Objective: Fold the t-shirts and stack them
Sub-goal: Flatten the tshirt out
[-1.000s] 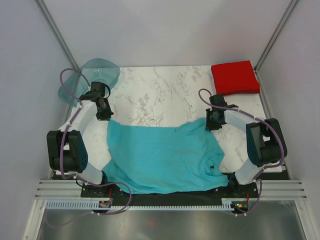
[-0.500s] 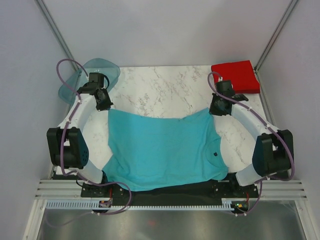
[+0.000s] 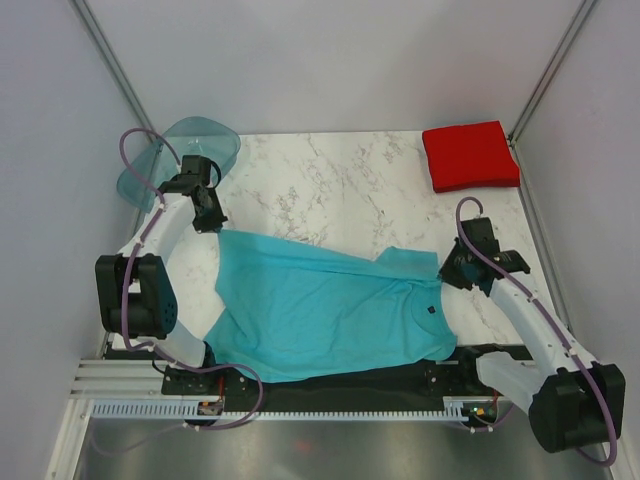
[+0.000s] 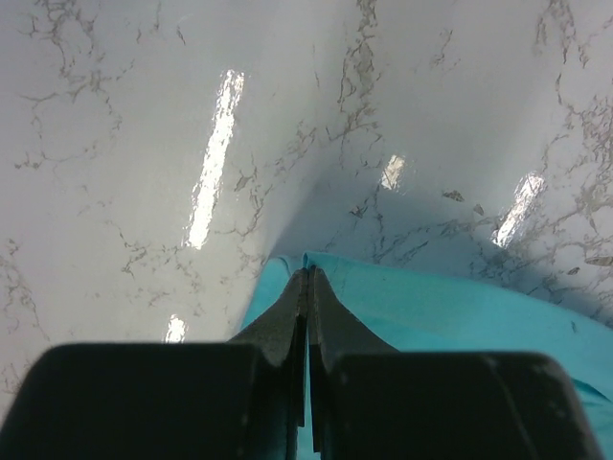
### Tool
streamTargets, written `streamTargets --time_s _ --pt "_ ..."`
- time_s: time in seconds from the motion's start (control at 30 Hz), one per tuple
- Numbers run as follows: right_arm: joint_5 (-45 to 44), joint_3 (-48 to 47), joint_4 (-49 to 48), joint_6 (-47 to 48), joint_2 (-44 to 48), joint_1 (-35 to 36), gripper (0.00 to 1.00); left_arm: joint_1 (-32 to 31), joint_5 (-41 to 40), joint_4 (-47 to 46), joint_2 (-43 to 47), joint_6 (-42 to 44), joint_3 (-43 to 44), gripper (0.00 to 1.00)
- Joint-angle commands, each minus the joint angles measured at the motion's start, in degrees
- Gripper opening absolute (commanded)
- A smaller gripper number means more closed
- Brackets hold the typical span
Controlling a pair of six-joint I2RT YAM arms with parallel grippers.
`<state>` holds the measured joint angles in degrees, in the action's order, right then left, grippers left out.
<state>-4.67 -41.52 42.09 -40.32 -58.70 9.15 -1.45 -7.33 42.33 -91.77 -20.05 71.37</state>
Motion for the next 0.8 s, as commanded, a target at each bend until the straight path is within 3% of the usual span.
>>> streamTargets --time_s 0.0,0.03,0.1,0.3,0.37,0.57,0.77 --pt "-0.08 1.18 2.47 -2.49 -0.36 -0.09 0.23 0.22 0.39 -0.23 0.89 1.51 -0.36 0.02" --pt "-0.69 0.83 2.91 -2.23 -1.58 -0.09 0.39 0.22 0.30 -0.23 0.97 1.51 -0.53 0.02" --pt "-2.61 -0.92 2.83 -1.35 -3.08 -0.01 0.51 0.14 0.30 -0.23 1.15 1.68 -0.62 0.02" --pt "-8.16 -8.66 -1.55 1.46 -10.37 -1.50 0.49 0.22 0.74 -0.31 1.50 2.21 -0.89 0.02" --pt "-6.33 -9.19 -4.71 4.61 -14.50 -2.20 0.44 0.14 1.00 -0.31 1.50 2.12 -0.89 0.02" --pt "3.68 -10.95 -15.53 16.31 -25.23 -4.05 0.43 0.14 1.97 -0.40 0.62 1.68 -0.89 0.02" --pt "2.64 -12.88 -18.35 18.86 -30.50 -5.02 0.43 0.14 2.23 -0.58 0.54 1.68 -1.06 0.02"
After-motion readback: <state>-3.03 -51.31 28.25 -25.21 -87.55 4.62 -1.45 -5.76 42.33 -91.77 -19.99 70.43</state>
